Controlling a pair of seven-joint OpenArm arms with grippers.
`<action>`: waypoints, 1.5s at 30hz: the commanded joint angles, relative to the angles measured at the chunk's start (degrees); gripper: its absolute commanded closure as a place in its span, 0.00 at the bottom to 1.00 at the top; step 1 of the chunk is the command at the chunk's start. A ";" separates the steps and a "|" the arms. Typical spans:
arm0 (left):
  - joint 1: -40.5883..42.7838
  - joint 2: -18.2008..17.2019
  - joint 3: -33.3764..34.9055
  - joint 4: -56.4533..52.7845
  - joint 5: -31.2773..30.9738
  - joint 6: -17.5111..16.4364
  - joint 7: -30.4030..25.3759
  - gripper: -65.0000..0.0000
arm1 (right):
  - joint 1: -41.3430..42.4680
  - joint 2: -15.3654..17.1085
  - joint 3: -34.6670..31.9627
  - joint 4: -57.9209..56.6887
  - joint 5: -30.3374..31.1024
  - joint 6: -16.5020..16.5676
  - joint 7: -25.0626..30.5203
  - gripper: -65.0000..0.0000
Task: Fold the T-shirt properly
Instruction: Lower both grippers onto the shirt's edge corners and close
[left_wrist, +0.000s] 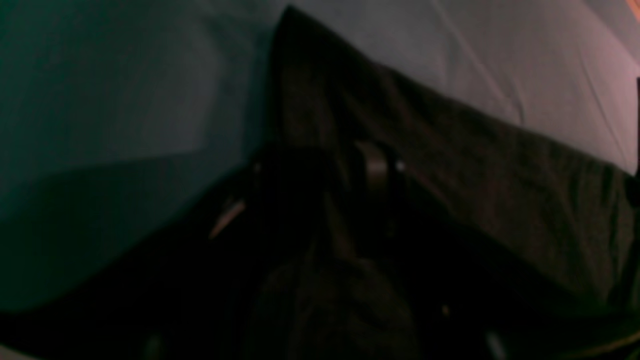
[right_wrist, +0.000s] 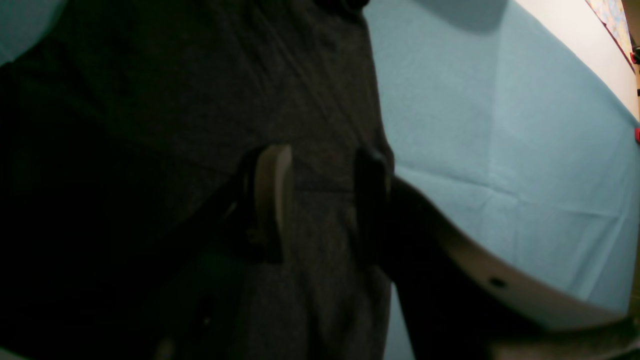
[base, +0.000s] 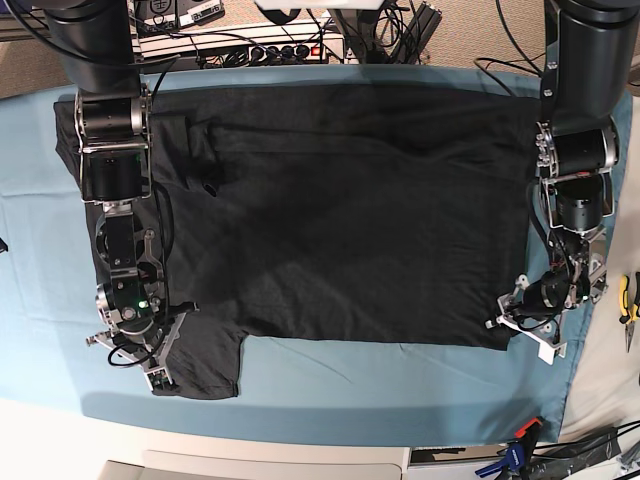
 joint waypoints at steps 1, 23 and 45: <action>-1.53 -0.35 -0.07 0.55 0.22 -0.20 0.87 0.62 | 2.05 0.63 0.24 1.03 -0.28 -0.44 0.83 0.68; -1.99 -0.37 -0.07 0.55 -0.55 -1.73 -1.18 1.00 | 2.10 0.63 2.36 1.01 -0.44 -1.97 1.25 0.68; -1.97 -0.55 -0.07 0.55 -0.61 -3.23 -1.16 1.00 | 7.50 0.98 28.26 -22.88 7.21 -0.90 19.54 0.40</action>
